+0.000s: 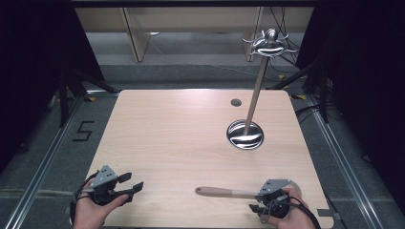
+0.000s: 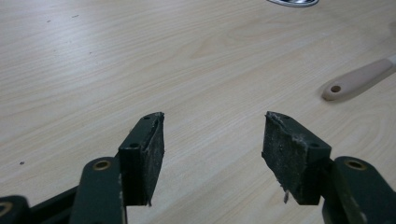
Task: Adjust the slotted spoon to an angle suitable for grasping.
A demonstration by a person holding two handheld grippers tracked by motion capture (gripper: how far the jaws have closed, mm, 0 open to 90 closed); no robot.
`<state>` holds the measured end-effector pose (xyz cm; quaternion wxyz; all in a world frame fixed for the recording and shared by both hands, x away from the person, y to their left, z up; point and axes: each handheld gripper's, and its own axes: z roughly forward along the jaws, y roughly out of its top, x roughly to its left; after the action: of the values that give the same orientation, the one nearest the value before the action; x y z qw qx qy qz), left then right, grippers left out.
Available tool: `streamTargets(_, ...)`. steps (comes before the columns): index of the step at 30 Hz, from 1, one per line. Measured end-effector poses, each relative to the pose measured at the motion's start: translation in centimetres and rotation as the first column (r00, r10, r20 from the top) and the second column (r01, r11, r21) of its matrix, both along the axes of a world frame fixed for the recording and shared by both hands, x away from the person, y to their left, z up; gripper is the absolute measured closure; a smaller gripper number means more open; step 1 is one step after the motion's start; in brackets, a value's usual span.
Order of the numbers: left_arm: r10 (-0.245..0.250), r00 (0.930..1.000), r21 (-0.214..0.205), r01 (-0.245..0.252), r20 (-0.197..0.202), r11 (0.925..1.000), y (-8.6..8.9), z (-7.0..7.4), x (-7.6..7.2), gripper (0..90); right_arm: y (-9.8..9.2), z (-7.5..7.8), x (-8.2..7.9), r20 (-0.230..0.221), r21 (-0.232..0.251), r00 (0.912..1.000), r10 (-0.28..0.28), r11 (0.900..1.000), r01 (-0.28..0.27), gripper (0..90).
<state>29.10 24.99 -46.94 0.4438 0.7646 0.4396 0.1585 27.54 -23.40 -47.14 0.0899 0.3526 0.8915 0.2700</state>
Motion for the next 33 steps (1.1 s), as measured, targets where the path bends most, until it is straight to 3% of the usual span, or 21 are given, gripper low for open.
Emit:
streamTargets(1,-0.006,1.0000,0.010,0.006,-0.006,0.9999,-0.1,-0.2,0.2,37.9,0.1,0.0,0.1,0.003,-0.007,1.0000,0.008,0.9999,-0.008,60.1)
streamTargets(2,-0.023,0.9997,0.017,0.023,-0.002,0.9996,-0.1,-0.3,0.5,37.7,0.3,0.4,0.5,0.002,-0.048,0.9992,0.040,0.9980,-0.040,62.4)
streamTargets(3,-0.030,0.9994,0.029,0.030,-0.015,0.9991,-0.2,-0.4,0.6,37.7,0.3,0.4,0.5,0.002,-0.048,0.9992,0.040,0.9980,-0.040,62.4)
streamTargets(4,-0.027,0.9994,0.019,0.028,-0.020,0.9994,-0.4,-0.4,0.8,37.8,0.2,0.8,1.3,0.041,-0.086,0.9959,0.081,0.9933,-0.077,71.5)
streamTargets(5,-0.030,0.9994,0.014,0.030,-0.016,0.9995,-0.5,-0.5,1.0,37.8,0.2,0.8,1.3,0.041,-0.086,0.9959,0.081,0.9933,-0.077,71.5)
streamTargets(8,-0.048,0.9985,0.024,0.048,-0.026,0.9985,-0.9,-0.6,1.2,37.8,0.3,1.8,2.8,0.033,-0.166,0.9934,0.110,0.9807,-0.103,87.9)
streamTargets(10,-0.056,0.9981,0.022,0.056,-0.025,0.9982,-1.1,-0.7,1.0,37.8,0.3,1.9,3.4,0.037,-0.177,0.9944,0.099,0.9800,-0.091,89.9)
streamTargets(11,-0.064,0.9975,0.034,0.065,-0.029,0.9973,-1.0,-0.7,0.9,37.9,0.4,2.2,4.5,0.032,-0.184,0.9974,0.064,0.9813,-0.057,90.0)
streamTargets(15,-0.070,0.9972,0.035,0.071,-0.026,0.9969,-0.7,-0.6,0.6,38.0,1.2,2.4,5.7,0.038,-0.179,0.9984,0.042,0.9833,-0.035,90.0)
streamTargets(18,-0.062,0.9977,0.030,0.062,-0.026,0.9976,-0.7,-0.6,0.6,38.0,3.3,2.6,6.3,0.017,-0.167,0.9982,0.058,0.9844,-0.054,90.0)
streamTargets(20,-0.062,0.9977,0.028,0.063,-0.028,0.9976,-0.7,-0.6,0.6,38.1,5.2,2.4,6.8,0.003,-0.168,0.9924,0.123,0.9784,-0.120,90.0)
streamTargets(21,-0.074,0.9969,0.047,0.075,-0.027,0.9961,-0.6,-0.6,0.6,38.1,5.9,2.3,6.9,-0.014,-0.166,0.9926,0.120,0.9786,-0.121,90.0)
streamTargets(22,-0.068,0.9973,0.032,0.069,-0.026,0.9971,-0.8,-0.6,0.6,38.1,6.6,1.9,7.3,-0.005,-0.176,0.9882,0.153,0.9725,-0.152,90.0)
streamTargets(23,-0.069,0.9972,0.029,0.070,-0.028,0.9971,-0.9,-0.6,0.5,38.1,7.2,1.7,7.4,-0.027,-0.178,0.9900,0.139,0.9738,-0.141,90.0)
streamTargets(25,-0.080,0.9962,0.040,0.082,-0.034,0.9959,-0.8,-0.6,0.5,38.1,7.9,0.8,8.0,-0.037,-0.206,0.9852,0.168,0.9633,-0.172,90.0)
streamTargets(27,-0.071,0.9971,0.021,0.071,-0.027,0.9972,-0.9,-0.7,0.5,38.1,8.2,0.5,7.8,-0.076,-0.222,0.9912,0.109,0.9672,-0.123,90.0)
streamTargets(29,-0.073,0.9969,0.027,0.073,-0.030,0.9970,-0.8,-0.7,0.5,38.1,7.6,0.5,8.3,-0.063,-0.233,0.9872,0.147,0.9596,-0.158,90.0)
streamTargets(30,-0.070,0.9970,0.029,0.071,-0.031,0.9970,-0.8,-0.7,0.5,38.1,6.7,0.6,8.3,-0.074,-0.226,0.9926,0.096,0.9678,-0.110,90.0)
streamTargets(31,-0.070,0.9970,0.030,0.071,-0.032,0.9970,-0.8,-0.7,0.5,38.1,6.7,0.6,8.3,-0.074,-0.226,0.9926,0.096,0.9678,-0.110,90.0)
streamTargets(32,-0.071,0.9970,0.037,0.072,-0.032,0.9967,-0.7,-0.7,0.5,38.2,5.6,0.5,8.3,-0.090,-0.257,0.9952,0.038,0.9645,-0.060,90.0)
streamTargets(33,-0.070,0.9970,0.030,0.071,-0.032,0.9970,-0.8,-0.6,0.4,38.2,5.6,0.5,8.3,-0.090,-0.257,0.9952,0.038,0.9645,-0.060,90.0)
